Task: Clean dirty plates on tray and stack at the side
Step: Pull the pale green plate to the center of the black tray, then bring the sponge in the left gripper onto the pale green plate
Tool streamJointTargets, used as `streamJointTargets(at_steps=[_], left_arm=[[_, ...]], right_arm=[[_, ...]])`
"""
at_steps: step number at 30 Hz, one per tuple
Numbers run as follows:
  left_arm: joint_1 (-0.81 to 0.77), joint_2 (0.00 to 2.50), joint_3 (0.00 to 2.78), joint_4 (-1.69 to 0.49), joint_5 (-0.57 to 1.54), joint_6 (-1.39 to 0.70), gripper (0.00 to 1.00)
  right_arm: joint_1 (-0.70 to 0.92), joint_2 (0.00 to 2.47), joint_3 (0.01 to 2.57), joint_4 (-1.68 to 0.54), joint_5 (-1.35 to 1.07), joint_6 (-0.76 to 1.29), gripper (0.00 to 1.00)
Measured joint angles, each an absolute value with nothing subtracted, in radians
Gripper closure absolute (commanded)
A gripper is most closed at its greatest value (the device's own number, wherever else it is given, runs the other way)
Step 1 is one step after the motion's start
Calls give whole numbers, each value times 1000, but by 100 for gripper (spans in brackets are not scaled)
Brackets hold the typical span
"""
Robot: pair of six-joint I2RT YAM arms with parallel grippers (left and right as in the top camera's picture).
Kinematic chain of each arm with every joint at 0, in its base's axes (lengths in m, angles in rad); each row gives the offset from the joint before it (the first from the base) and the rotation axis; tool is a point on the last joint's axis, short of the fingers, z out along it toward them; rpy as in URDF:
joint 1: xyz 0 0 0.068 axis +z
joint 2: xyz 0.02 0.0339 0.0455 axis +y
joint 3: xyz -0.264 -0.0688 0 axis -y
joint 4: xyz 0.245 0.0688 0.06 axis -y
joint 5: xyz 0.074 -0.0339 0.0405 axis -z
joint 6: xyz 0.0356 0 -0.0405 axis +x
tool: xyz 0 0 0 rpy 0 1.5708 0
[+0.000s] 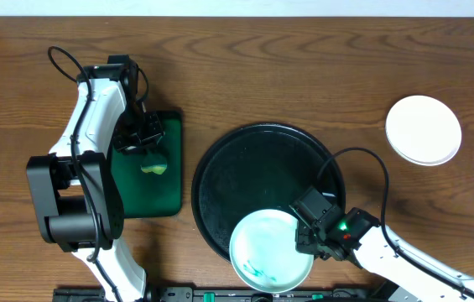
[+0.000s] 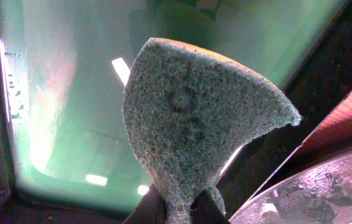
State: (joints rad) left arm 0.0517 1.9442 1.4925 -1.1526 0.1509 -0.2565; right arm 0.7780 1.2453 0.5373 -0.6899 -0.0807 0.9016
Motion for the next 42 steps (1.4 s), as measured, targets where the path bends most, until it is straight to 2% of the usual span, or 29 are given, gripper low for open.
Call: streamJointTargets(at_steps=[8,13,21,27,35,42], left_arm=[[52,1944,1493,-1156,151,-257,93],[52,1944,1493,-1156,151,-257,93],[52,1944,1493,-1157,151,-257,93],[52,1944,1493,-1159,185,-254,93],[49,1944,1493,-1164,308,-201,93],[-15,1944,1493,-1160,469,-155,93]], right_arm=[[786,1240,539,-680,-99,898,98],[765,1239,589,-742,9,909,99],[557,1239,662,-755,134,944,99],[473,1328,662,-627,104,900,99],[490,1544,709,-446,-11,797,99],[506,1571,727,-425,-19,776,99]])
